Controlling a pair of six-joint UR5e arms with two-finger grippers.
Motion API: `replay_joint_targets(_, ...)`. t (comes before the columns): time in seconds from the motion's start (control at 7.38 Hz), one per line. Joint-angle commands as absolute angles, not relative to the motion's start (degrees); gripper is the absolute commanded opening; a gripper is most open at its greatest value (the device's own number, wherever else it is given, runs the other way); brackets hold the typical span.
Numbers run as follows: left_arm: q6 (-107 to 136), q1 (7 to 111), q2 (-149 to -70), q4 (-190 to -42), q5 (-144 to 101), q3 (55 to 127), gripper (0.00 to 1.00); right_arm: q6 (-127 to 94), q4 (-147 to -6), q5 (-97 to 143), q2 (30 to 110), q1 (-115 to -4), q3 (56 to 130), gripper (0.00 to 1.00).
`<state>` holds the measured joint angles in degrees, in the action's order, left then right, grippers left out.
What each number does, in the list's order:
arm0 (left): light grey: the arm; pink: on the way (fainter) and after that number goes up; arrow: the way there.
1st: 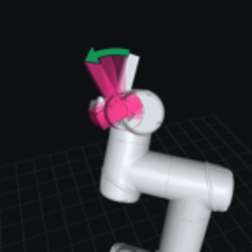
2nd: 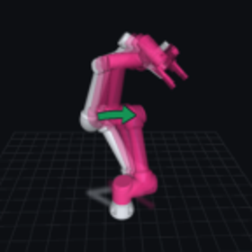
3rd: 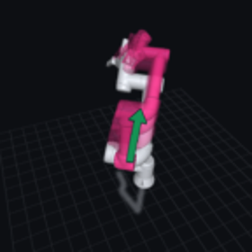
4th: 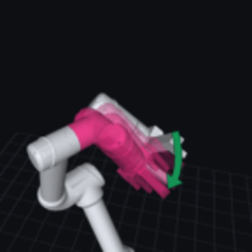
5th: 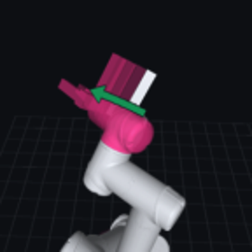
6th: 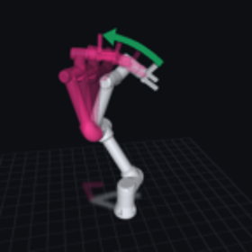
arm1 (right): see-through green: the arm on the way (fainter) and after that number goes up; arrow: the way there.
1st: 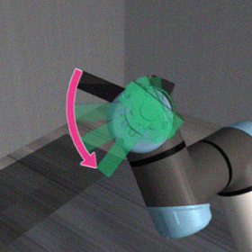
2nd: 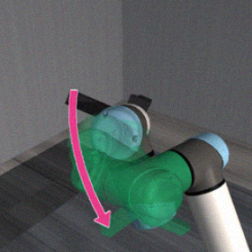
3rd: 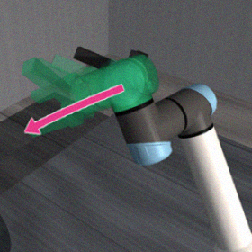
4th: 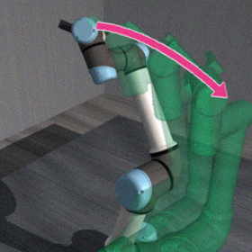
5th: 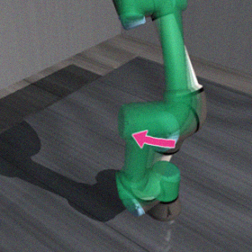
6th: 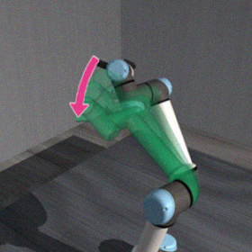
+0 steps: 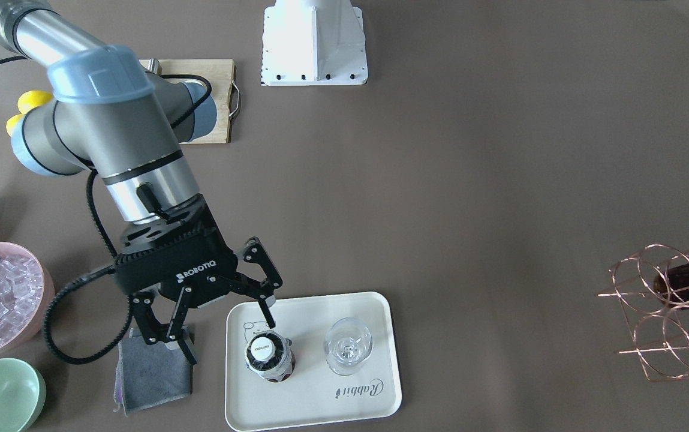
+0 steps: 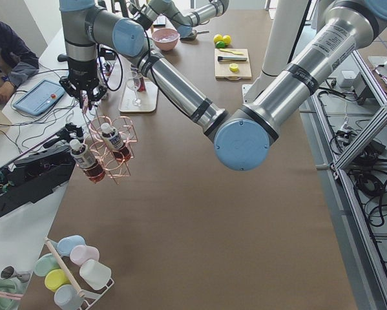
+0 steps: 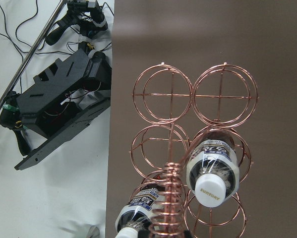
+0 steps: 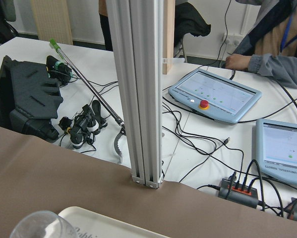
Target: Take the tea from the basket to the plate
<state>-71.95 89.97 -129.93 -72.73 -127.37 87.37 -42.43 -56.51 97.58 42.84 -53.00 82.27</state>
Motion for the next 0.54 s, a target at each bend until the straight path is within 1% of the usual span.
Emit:
replay_joint_targets(0.0, -72.07, 90.44, -127.45, -77.85, -127.44, 81.67, 0.00, -42.80, -73.65, 99.05, 54.72, -56.50, 102.31, 1.00)
replay_joint_targets(0.14, -72.07, 90.44, -126.92, -80.05, -127.44, 80.17, 0.00, -42.72, -87.75, 100.62, 54.32, -59.04, 107.79, 1.00)
replay_joint_targets(0.27, -72.07, 90.44, -126.39, -81.03, -127.44, 79.63, 0.00, -42.11, -97.11, 103.42, 54.23, -62.02, 109.84, 1.00)
replay_joint_targets(0.41, -72.16, 90.44, -126.13, -81.21, -127.53, 79.72, 0.00, -39.49, -100.43, 107.71, 57.36, -65.18, 109.52, 1.00)
